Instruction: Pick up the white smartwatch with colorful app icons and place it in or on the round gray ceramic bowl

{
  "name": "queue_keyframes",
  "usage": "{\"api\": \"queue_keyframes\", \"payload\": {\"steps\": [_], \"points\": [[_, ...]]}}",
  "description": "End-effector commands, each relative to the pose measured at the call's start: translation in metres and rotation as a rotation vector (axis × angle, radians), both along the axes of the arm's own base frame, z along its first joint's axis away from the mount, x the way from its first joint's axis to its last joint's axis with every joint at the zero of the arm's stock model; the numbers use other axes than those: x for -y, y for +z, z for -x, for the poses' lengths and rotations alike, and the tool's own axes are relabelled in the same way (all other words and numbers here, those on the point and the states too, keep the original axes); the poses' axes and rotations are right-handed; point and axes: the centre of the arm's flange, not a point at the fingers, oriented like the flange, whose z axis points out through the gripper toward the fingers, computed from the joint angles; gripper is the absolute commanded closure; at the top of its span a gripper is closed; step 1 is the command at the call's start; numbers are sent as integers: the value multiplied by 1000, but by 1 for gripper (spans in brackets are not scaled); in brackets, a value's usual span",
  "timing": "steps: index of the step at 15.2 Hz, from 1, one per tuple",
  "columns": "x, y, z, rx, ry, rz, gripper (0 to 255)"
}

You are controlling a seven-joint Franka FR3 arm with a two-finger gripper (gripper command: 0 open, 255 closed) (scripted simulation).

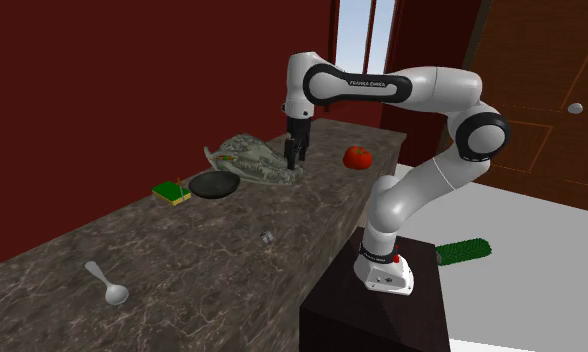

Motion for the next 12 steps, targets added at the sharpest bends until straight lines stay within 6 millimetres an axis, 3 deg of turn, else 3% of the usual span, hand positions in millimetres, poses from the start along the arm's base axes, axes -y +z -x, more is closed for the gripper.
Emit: {"api": "queue_keyframes", "payload": {"steps": [1,12], "points": [[0,0,0,0,0,0,0],[-147,-37,-17,-69,-14,42,0]]}}
